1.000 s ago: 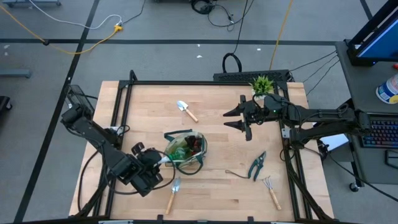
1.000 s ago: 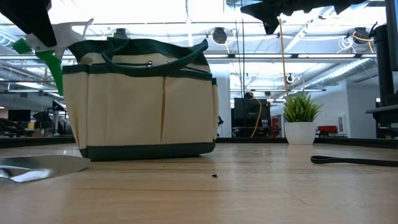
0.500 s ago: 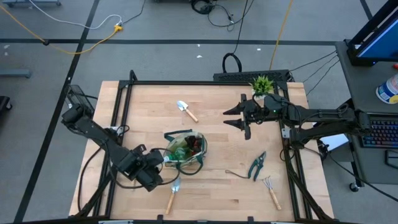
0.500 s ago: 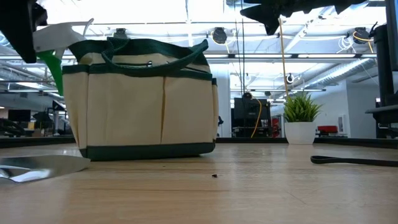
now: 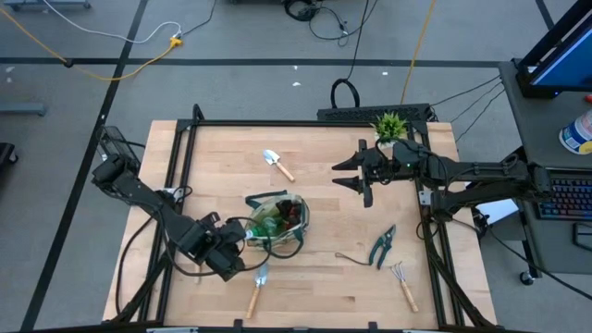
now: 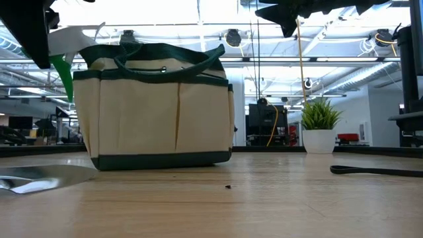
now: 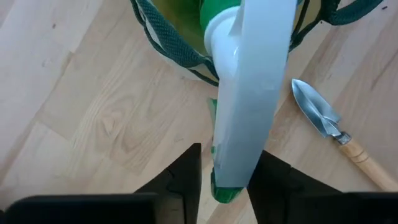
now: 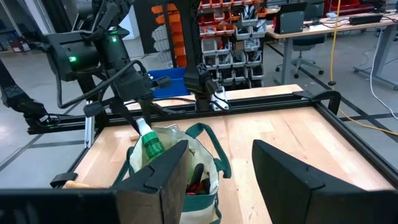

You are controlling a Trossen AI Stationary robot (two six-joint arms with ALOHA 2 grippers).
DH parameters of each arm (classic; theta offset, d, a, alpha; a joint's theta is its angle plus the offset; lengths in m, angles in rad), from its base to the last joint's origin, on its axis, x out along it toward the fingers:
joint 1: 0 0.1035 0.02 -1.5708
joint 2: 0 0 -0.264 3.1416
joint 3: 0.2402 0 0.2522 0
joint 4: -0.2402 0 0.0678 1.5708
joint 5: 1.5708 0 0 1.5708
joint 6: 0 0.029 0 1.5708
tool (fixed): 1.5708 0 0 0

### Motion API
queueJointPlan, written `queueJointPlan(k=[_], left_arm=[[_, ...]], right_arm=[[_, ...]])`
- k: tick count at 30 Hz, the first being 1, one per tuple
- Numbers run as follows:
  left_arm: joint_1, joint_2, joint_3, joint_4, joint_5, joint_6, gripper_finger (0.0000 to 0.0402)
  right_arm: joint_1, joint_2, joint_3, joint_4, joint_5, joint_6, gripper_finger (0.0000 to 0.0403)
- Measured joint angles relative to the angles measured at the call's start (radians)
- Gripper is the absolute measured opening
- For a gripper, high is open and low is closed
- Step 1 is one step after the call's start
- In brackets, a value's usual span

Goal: Pick & Place Garden tools in Gardening bag
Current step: Put the spray bottle into the gardening bag

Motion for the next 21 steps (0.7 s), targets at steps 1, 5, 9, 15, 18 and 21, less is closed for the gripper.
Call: queueJointPlan(k=[1, 5, 9, 15, 18, 21], left_arm=[[0.000, 0.000, 0.000, 0.000, 0.000, 0.000, 0.0118], [0.000, -0.006, 0.000, 0.000, 0.008, 0.004, 0.0080], [0.001, -0.049, 0.000, 0.002, 0.008, 0.000, 0.0057], [0.022, -0.156, 0.001, 0.001, -0.018, -0.041, 0.0057], [0.044, -0.193, 0.001, -0.014, -0.005, -0.053, 0.0059], [0.077, -0.203, 0.001, -0.034, 0.066, -0.050, 0.0064]], right_arm=[[0.000, 0.000, 0.000, 0.000, 0.000, 0.000, 0.0171], [0.000, 0.000, 0.000, 0.000, 0.000, 0.000, 0.0171], [0.000, 0.000, 0.000, 0.000, 0.000, 0.000, 0.0171], [0.000, 0.000, 0.000, 0.000, 0.000, 0.000, 0.0171], [0.000, 0.000, 0.000, 0.000, 0.000, 0.000, 0.0171], [0.000, 0.000, 0.000, 0.000, 0.000, 0.000, 0.0171]])
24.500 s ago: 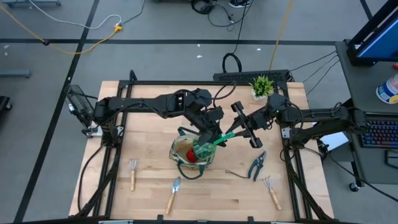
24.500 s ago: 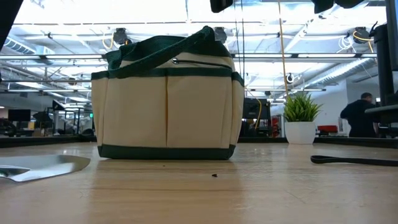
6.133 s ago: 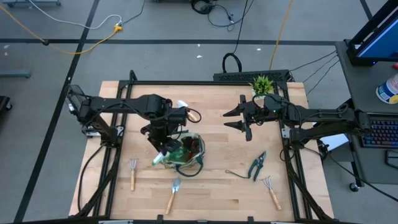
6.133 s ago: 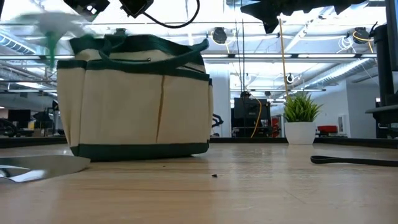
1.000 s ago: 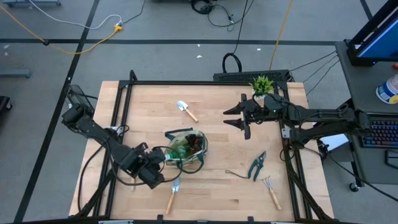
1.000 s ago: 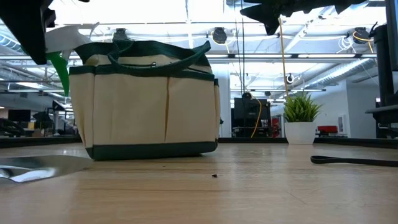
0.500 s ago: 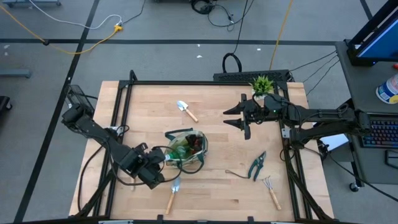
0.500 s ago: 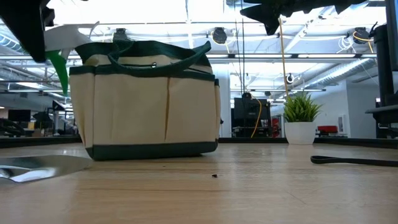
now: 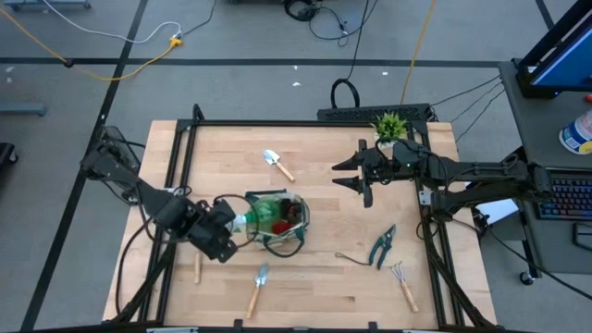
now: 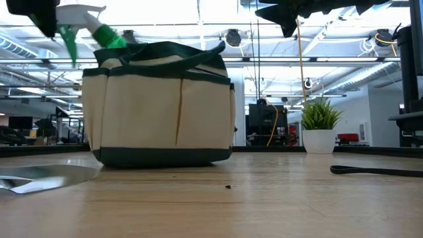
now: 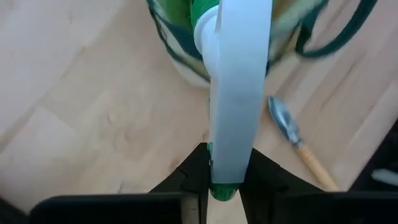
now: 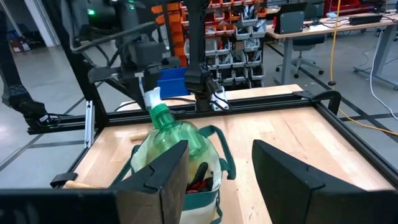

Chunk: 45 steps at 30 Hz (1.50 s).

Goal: Pick & Place Garden tools in Gardening bag
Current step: Put the spray bottle into the gardening bag

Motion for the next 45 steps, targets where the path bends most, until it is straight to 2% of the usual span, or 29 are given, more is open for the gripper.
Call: queueJointPlan(k=[6, 15, 23, 30, 36, 45], left_arm=[[0.077, 0.001, 0.011, -0.021, 0.172, 0.059, 0.0059], [0.176, 0.000, 0.203, -0.202, 0.247, 0.136, 0.0059], [0.297, 0.037, 0.335, -0.382, 0.401, 0.149, 0.0059], [0.393, 0.134, 0.486, -0.387, 0.475, 0.291, 0.0059], [0.451, 0.202, 0.579, -0.389, 0.565, 0.355, 0.0059], [0.502, 0.233, 0.638, -0.388, 0.654, 0.366, 0.0059]], right_arm=[[0.000, 0.000, 0.000, 0.000, 0.000, 0.000, 0.0171], [0.000, 0.000, 0.000, -0.001, 0.000, 0.000, 0.0171], [0.000, 0.000, 0.000, -0.001, 0.000, 0.000, 0.0171], [0.000, 0.000, -0.028, 0.007, 0.000, 0.001, 0.0171], [0.000, 0.000, -0.091, 0.019, 0.000, 0.050, 0.0171], [0.000, 0.000, -0.171, 0.237, 0.000, 0.060, 0.0171]])
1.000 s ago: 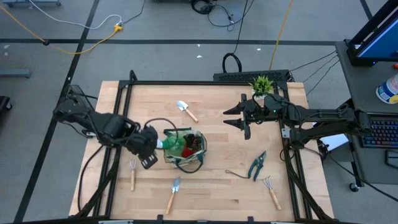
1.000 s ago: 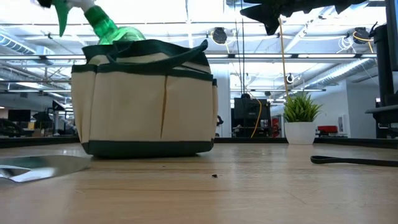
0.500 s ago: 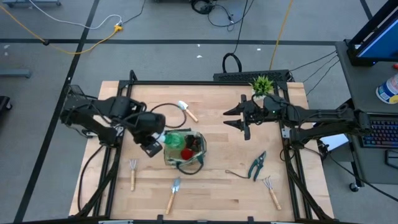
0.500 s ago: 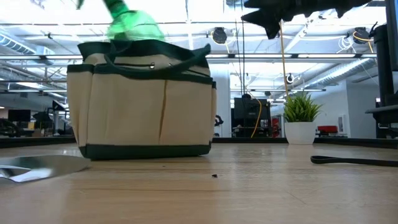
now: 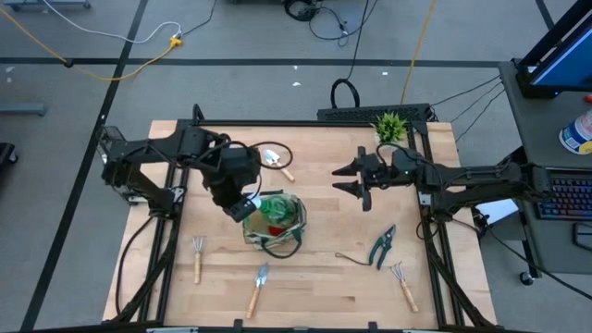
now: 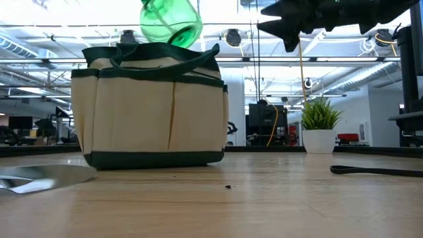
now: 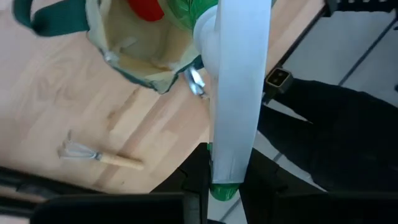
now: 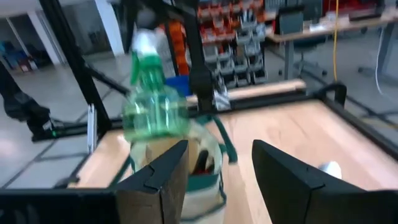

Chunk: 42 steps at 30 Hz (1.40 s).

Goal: Pick & Place Garden tools in Gardening bag
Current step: Put the spray bottle into the gardening bag

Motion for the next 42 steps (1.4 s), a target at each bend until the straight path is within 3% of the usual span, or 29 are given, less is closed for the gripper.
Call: queueJointPlan(k=[7, 12, 17, 22, 33, 42], left_arm=[[-0.015, 0.000, 0.000, 0.000, -0.028, -0.007, 0.0059], [-0.029, 0.000, 0.000, 0.000, -0.058, -0.014, 0.0059], [-0.049, 0.000, 0.000, 0.000, -0.081, -0.014, 0.0059], [-0.072, 0.000, 0.000, 0.000, -0.092, -0.022, 0.0059], [-0.097, 0.000, 0.000, 0.000, -0.111, -0.015, 0.0059], [-0.098, 0.000, 0.000, 0.000, -0.111, -0.001, 0.0059]], right_arm=[[0.000, 0.014, 0.002, 0.130, -0.009, 0.086, 0.0171], [0.002, 0.110, 0.108, 0.133, -0.135, 0.059, 0.0171], [0.029, 0.271, 0.303, -0.013, -0.214, -0.087, 0.0172], [0.043, 0.404, 0.489, -0.232, -0.216, -0.243, 0.0188], [0.095, 0.587, 0.699, -0.229, -0.216, -0.310, 0.0255], [0.099, 0.722, 0.844, -0.241, -0.243, -0.311, 0.0263]])
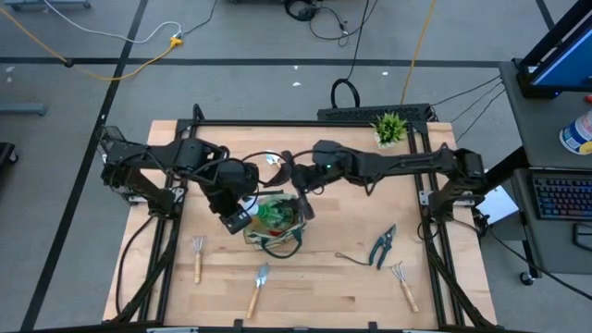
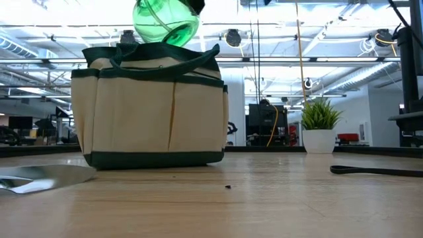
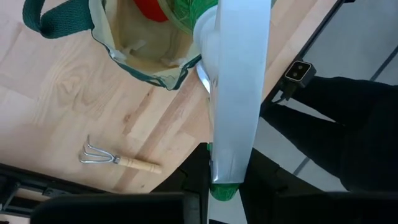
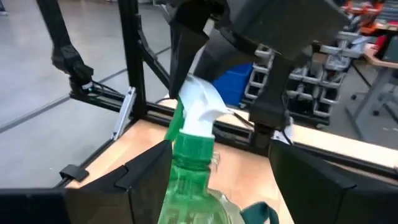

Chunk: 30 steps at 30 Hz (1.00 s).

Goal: Pick & Place Garden tools in Gardening bag
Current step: Put the spray bottle into the gardening bag

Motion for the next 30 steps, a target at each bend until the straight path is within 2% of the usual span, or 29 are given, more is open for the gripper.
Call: queueJointPlan(k=[11, 21, 30], left_arm=[[-0.020, 0.000, 0.000, 0.000, -0.026, 0.014, 0.0059], [-0.026, 0.000, 0.000, 0.000, -0.035, 0.036, 0.0059], [-0.024, 0.000, 0.000, 0.018, -0.066, 0.063, 0.0059]], right_arm=[[0.000, 0.102, 0.085, 0.008, -0.108, 0.096, 0.0263], [0.000, 0.115, 0.113, 0.014, -0.108, 0.113, 0.0263], [0.013, 0.166, 0.112, 0.071, -0.109, 0.224, 0.0263]])
